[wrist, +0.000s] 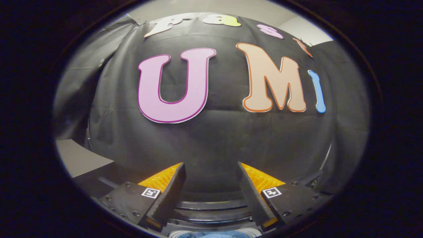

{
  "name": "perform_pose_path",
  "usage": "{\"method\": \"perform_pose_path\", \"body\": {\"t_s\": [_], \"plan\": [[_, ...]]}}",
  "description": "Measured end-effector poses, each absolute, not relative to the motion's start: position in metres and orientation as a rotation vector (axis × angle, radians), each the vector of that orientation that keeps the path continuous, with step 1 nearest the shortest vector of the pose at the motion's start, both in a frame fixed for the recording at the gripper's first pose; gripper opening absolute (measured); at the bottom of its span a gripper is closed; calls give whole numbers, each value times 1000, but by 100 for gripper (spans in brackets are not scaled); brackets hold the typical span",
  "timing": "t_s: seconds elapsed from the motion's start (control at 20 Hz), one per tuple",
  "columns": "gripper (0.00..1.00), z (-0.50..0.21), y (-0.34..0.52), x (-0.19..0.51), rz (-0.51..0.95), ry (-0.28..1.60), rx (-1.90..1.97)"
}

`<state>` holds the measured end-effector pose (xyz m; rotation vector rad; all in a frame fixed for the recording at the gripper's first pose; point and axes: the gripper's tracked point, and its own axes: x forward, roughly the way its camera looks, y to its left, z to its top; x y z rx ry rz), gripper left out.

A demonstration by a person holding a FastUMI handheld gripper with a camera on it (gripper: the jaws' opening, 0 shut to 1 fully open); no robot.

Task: Put the clothes into the washing machine and then close the washing machine lid.

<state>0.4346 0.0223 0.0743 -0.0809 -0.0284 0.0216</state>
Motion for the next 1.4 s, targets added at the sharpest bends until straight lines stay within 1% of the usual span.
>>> {"method": "perform_pose_path", "body": {"t_s": [1.15, 1.4], "plan": [[96, 63, 19, 408, 2, -29, -75], [96, 58, 19, 401, 21, -20, -82]]}}
